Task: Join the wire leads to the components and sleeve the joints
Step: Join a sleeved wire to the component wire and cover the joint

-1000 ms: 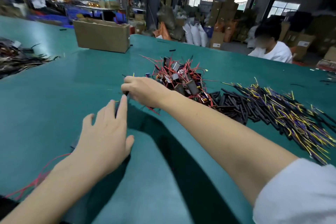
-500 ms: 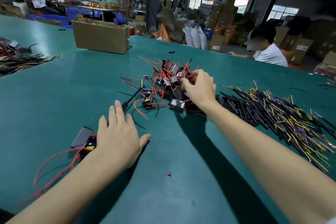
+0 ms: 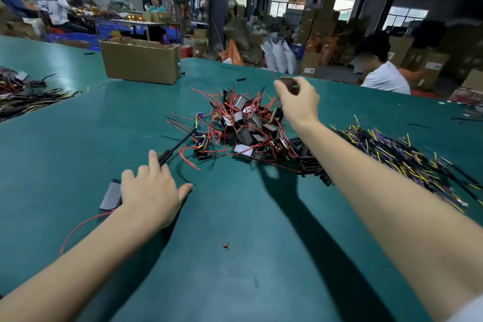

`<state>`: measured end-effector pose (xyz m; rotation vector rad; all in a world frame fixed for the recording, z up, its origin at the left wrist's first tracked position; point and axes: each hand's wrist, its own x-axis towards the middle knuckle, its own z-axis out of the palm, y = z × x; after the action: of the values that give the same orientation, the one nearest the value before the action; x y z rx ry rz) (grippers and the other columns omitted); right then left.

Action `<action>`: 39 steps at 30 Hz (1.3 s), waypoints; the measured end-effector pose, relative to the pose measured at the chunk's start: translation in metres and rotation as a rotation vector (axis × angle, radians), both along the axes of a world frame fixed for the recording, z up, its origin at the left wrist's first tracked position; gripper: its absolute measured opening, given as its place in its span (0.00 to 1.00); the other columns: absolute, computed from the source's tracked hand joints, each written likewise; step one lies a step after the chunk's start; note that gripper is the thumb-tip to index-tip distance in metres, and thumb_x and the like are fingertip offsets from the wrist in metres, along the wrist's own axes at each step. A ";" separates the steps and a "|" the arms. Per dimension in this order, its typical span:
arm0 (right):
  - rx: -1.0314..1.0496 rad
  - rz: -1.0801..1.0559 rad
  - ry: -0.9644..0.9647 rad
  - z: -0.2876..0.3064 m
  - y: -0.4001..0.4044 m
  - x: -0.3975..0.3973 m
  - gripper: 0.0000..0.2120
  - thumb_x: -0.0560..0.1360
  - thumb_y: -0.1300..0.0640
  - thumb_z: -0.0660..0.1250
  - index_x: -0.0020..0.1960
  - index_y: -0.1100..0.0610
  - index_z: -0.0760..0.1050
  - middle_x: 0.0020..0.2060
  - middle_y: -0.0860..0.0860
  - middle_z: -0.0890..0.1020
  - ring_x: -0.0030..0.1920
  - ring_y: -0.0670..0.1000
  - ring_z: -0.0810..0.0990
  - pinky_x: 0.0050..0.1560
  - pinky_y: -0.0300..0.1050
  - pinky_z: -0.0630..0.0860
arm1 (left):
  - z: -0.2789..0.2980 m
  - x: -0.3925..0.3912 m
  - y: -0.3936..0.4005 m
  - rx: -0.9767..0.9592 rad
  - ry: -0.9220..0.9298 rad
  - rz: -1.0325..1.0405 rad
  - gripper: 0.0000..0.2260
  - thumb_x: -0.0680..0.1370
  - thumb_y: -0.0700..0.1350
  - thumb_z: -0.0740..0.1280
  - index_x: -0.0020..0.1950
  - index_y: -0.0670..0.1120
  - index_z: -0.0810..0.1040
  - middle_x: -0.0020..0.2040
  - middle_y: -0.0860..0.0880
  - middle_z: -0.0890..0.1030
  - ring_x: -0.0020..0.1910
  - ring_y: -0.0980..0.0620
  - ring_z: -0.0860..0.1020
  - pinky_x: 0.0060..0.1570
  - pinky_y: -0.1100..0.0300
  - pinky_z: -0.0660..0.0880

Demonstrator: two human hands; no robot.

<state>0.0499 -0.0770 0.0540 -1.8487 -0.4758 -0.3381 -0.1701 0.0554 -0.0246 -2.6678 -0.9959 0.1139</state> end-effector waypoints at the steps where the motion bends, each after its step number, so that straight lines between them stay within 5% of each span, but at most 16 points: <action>1: 0.061 0.028 -0.013 0.005 -0.003 0.000 0.08 0.76 0.49 0.67 0.48 0.53 0.75 0.45 0.52 0.81 0.45 0.51 0.77 0.49 0.37 0.73 | 0.000 -0.003 0.001 0.004 0.002 0.015 0.31 0.79 0.66 0.44 0.72 0.46 0.61 0.79 0.43 0.49 0.69 0.49 0.66 0.61 0.54 0.64; 4: 0.181 0.093 -0.089 0.014 -0.011 -0.004 0.07 0.77 0.53 0.67 0.50 0.55 0.72 0.41 0.50 0.77 0.38 0.45 0.73 0.33 0.26 0.67 | 0.001 -0.015 0.003 0.007 -0.004 0.061 0.31 0.79 0.65 0.43 0.72 0.46 0.62 0.79 0.43 0.50 0.72 0.49 0.63 0.63 0.53 0.63; 11: 0.102 0.164 -0.181 0.022 -0.019 -0.019 0.09 0.75 0.54 0.70 0.53 0.53 0.74 0.44 0.50 0.77 0.40 0.42 0.74 0.34 0.25 0.69 | 0.006 -0.032 -0.002 -0.028 0.049 0.078 0.30 0.80 0.65 0.45 0.69 0.47 0.69 0.77 0.36 0.48 0.75 0.41 0.55 0.68 0.49 0.59; 15: 0.032 0.224 -0.168 0.013 -0.029 -0.033 0.07 0.73 0.56 0.72 0.50 0.53 0.76 0.38 0.45 0.76 0.36 0.39 0.73 0.35 0.25 0.68 | 0.012 -0.015 -0.018 -0.030 -0.296 -0.225 0.18 0.81 0.55 0.54 0.60 0.47 0.77 0.76 0.37 0.55 0.73 0.42 0.59 0.68 0.49 0.59; 17: 0.030 0.295 -0.093 0.006 -0.038 -0.040 0.05 0.73 0.57 0.72 0.47 0.53 0.77 0.37 0.46 0.77 0.36 0.40 0.74 0.37 0.27 0.68 | 0.017 0.004 -0.029 -0.283 -0.699 -0.428 0.14 0.81 0.46 0.58 0.59 0.44 0.79 0.69 0.43 0.71 0.66 0.45 0.70 0.64 0.54 0.65; 20: 0.083 0.482 0.049 -0.007 -0.057 -0.053 0.06 0.73 0.62 0.71 0.44 0.52 0.78 0.37 0.45 0.80 0.36 0.38 0.77 0.41 0.28 0.72 | 0.034 0.041 -0.049 -1.049 -1.036 -0.300 0.13 0.82 0.46 0.57 0.54 0.43 0.80 0.54 0.47 0.81 0.53 0.49 0.77 0.55 0.57 0.70; 22: 0.102 0.583 0.117 -0.015 -0.071 -0.059 0.06 0.74 0.64 0.70 0.45 0.53 0.77 0.38 0.44 0.82 0.39 0.40 0.78 0.44 0.32 0.73 | 0.043 0.063 -0.062 -1.466 -1.073 -0.124 0.16 0.82 0.53 0.55 0.56 0.44 0.78 0.52 0.46 0.80 0.46 0.50 0.78 0.52 0.56 0.72; 25: 0.154 0.707 0.269 -0.022 -0.091 -0.065 0.04 0.72 0.60 0.70 0.46 0.55 0.77 0.40 0.50 0.82 0.42 0.47 0.79 0.46 0.38 0.75 | 0.050 0.084 -0.076 -1.842 -1.036 -0.017 0.22 0.81 0.57 0.55 0.65 0.42 0.72 0.58 0.42 0.78 0.51 0.47 0.77 0.50 0.56 0.74; 27: 0.112 0.745 0.305 -0.025 -0.103 -0.066 0.07 0.69 0.55 0.69 0.45 0.56 0.77 0.39 0.52 0.82 0.41 0.48 0.78 0.44 0.39 0.75 | 0.050 0.089 -0.085 -2.025 -1.026 -0.042 0.19 0.81 0.55 0.57 0.65 0.43 0.72 0.56 0.41 0.76 0.53 0.44 0.78 0.44 0.60 0.75; 30: -0.047 0.707 0.257 -0.028 -0.120 -0.065 0.04 0.73 0.58 0.69 0.47 0.57 0.77 0.40 0.54 0.82 0.42 0.49 0.78 0.44 0.42 0.73 | 0.057 0.092 -0.095 -2.206 -1.108 -0.096 0.10 0.81 0.45 0.60 0.59 0.42 0.74 0.51 0.40 0.74 0.43 0.48 0.80 0.34 0.66 0.77; 33: -0.159 0.670 0.187 -0.025 -0.134 -0.066 0.04 0.75 0.62 0.69 0.49 0.61 0.77 0.39 0.53 0.82 0.40 0.48 0.78 0.43 0.39 0.73 | 0.059 0.095 -0.100 -2.119 -1.123 -0.285 0.14 0.81 0.40 0.60 0.66 0.39 0.72 0.54 0.38 0.72 0.44 0.48 0.78 0.43 0.65 0.76; 36: -0.252 0.667 0.158 -0.020 -0.146 -0.070 0.07 0.73 0.62 0.71 0.48 0.62 0.76 0.36 0.51 0.82 0.36 0.47 0.78 0.38 0.33 0.73 | 0.065 0.093 -0.101 -1.680 -1.070 -0.422 0.13 0.79 0.41 0.64 0.62 0.39 0.77 0.48 0.42 0.76 0.38 0.53 0.75 0.36 0.68 0.73; 39: -0.368 0.675 0.184 -0.015 -0.158 -0.075 0.14 0.70 0.54 0.72 0.51 0.60 0.77 0.42 0.58 0.84 0.41 0.47 0.79 0.46 0.41 0.76 | 0.074 0.091 -0.105 -1.309 -1.103 -0.594 0.10 0.77 0.43 0.69 0.55 0.41 0.82 0.43 0.47 0.81 0.36 0.59 0.74 0.36 0.69 0.71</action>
<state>-0.0251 -0.2347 0.0392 -1.9152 -1.0406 0.3957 -0.0793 -0.0495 0.0489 -4.1716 -0.1183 -1.4254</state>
